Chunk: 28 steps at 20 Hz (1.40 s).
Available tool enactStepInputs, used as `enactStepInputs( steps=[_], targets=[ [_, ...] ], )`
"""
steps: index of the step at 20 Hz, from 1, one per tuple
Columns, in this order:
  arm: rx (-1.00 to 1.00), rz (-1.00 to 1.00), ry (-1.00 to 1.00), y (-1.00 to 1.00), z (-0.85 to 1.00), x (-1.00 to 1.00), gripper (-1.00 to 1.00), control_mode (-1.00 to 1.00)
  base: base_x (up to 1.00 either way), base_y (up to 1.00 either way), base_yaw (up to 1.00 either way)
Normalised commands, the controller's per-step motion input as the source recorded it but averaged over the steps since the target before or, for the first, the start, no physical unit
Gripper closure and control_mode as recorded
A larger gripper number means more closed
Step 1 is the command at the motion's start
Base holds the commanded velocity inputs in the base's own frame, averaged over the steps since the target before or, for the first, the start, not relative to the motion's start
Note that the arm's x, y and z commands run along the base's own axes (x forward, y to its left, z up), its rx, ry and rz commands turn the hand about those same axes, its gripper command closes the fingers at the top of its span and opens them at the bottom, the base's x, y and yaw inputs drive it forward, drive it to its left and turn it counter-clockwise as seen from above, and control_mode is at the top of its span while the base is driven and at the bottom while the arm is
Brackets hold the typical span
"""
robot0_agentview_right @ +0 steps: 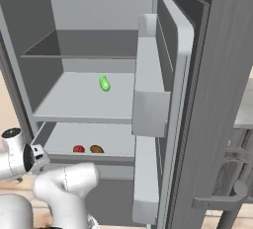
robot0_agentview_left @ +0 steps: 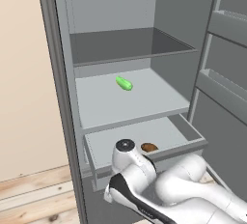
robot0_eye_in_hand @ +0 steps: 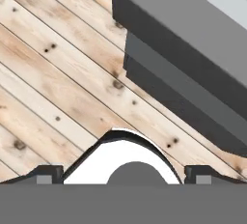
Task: Place the bell pepper and potato inside the fridge drawer. Close the drawer after placing the vegetables.
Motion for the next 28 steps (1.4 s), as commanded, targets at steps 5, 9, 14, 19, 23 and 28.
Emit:
enactStepInputs(
  steps=[5,9,14,19,23,28],
  targets=[
    [-0.09,0.01,0.0,0.55,-0.54,0.34,-1.0,-1.0,0.0,0.0,0.0],
    [-0.01,0.0,-0.01,0.21,-0.23,0.6,-1.0,-1.0,0.0,0.0,0.0],
    [0.0,0.03,-0.03,0.0,0.0,0.75,-1.0,-1.0,0.0,0.0,0.0],
    [0.0,0.02,0.0,0.09,0.0,0.83,-1.0,-1.0,0.0,0.0,0.0],
    [0.0,0.0,0.0,0.02,0.05,0.81,-1.0,-1.0,0.0,0.0,0.0],
    [0.0,0.0,0.0,0.0,0.16,0.79,-1.0,-1.0,0.0,0.0,0.0]
  ],
)
